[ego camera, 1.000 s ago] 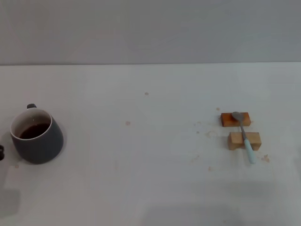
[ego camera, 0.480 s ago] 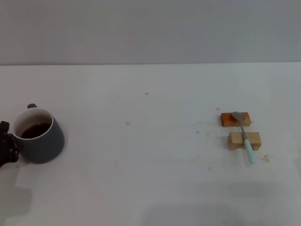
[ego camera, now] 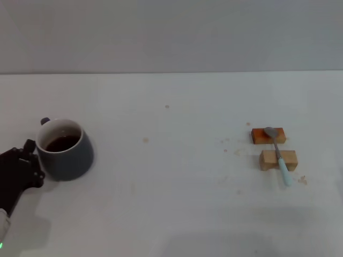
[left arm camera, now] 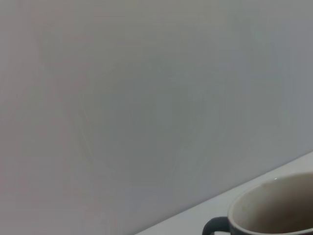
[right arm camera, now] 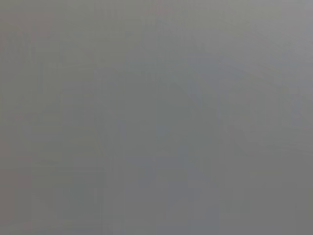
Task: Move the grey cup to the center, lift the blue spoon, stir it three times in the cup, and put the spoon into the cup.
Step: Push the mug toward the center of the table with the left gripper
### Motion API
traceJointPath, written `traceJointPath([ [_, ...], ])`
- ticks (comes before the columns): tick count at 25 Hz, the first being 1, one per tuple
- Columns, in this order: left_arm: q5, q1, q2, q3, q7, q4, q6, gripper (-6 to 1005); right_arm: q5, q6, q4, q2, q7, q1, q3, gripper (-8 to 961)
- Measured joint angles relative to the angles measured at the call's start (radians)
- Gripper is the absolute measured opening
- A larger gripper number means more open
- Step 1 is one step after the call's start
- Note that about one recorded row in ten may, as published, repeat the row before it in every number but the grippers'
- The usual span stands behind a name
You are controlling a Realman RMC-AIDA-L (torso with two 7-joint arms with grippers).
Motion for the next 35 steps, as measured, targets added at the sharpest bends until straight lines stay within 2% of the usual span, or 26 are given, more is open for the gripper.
traceJointPath([
  [4, 0.001, 0.003, 0.001, 0.035, 0.003, -0.021, 0.012, -2, 0.000, -0.002, 0.000, 0.000, 0.000, 0.000, 0.000, 767],
  [13, -0.009, -0.019, 0.004, 0.011, 0.009, 0.020, -0.006, -2, 0.000, -0.007, 0.002, 0.002, 0.000, 0.001, 0.000, 766],
  [24, -0.002, -0.046, 0.001, 0.021, 0.010, 0.007, -0.035, -2, 0.000, -0.009, 0.002, 0.002, 0.000, 0.001, 0.000, 765],
  [35, 0.001, -0.047, 0.000, 0.102, 0.011, -0.058, -0.028, -2, -0.001, -0.011, 0.011, -0.001, 0.000, 0.007, 0.000, 764],
])
